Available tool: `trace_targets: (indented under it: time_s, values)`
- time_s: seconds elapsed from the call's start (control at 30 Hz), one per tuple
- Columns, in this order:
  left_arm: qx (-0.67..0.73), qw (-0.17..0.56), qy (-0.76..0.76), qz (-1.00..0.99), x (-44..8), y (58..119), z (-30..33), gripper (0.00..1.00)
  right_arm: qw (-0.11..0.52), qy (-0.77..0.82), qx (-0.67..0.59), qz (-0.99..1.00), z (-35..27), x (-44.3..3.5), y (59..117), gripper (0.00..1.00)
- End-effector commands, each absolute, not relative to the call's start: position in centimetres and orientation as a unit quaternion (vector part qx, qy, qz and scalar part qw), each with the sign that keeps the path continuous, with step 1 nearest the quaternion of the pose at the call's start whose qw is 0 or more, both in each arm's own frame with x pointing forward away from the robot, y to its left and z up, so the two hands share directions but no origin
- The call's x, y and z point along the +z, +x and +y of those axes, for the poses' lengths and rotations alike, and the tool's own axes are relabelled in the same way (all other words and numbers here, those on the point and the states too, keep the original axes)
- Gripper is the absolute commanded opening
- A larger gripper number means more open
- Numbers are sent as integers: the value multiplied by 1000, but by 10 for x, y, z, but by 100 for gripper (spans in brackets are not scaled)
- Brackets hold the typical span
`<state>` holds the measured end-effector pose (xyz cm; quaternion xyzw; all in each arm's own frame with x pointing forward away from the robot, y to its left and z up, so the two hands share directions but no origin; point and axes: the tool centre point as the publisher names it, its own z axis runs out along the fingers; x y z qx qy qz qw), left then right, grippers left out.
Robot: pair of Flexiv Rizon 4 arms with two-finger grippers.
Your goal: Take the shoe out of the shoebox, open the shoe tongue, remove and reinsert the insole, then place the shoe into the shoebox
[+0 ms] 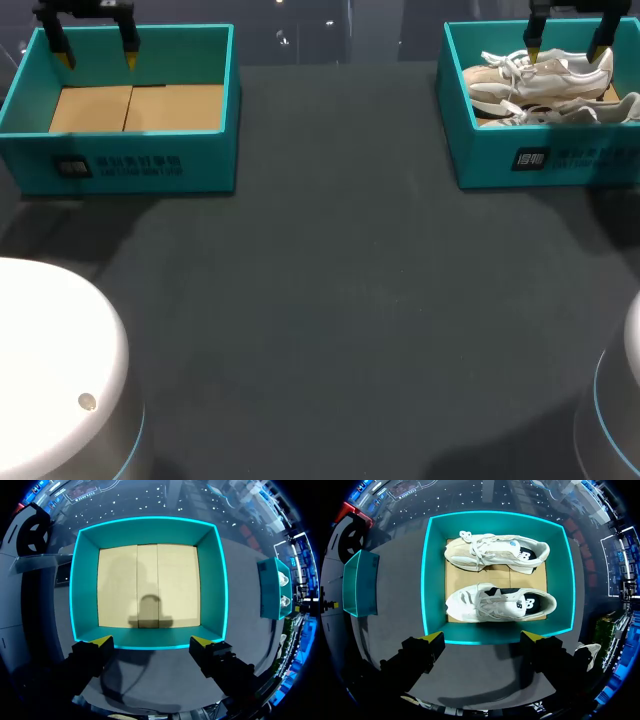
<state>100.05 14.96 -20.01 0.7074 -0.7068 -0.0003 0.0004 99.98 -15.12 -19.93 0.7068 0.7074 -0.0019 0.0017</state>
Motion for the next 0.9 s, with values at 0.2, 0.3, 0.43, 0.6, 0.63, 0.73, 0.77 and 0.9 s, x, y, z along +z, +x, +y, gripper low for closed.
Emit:
trace_targets:
  time_s: [0.2,0.3,0.43,0.6,0.63,0.73,0.77,0.9]
  values:
    - [0,0,707,-707,-200,1000,150,100,2,707,-2,707,-151,-199,1000,100]
    - [0,0,707,-707,-200,1000,150,100,2,707,-2,707,-151,-199,1000,100]
    - [0,0,707,-707,-200,1000,150,100,2,707,-2,707,-151,-199,1000,100]
    - [0,0,707,-707,-200,1000,150,100,5,707,-5,707,-157,-201,1001,100]
    - [0,0,707,-707,-200,1000,150,100,8,707,-7,707,-159,-201,1002,100]
    - [0,0,707,-707,-200,1000,150,100,10,703,-10,711,-165,-202,1003,100]
    - [0,0,707,-707,-200,1000,150,100,11,702,-11,712,-167,-203,1004,100]
    - [0,0,707,-707,-200,1000,150,100,15,700,-12,714,-184,-206,1007,100]
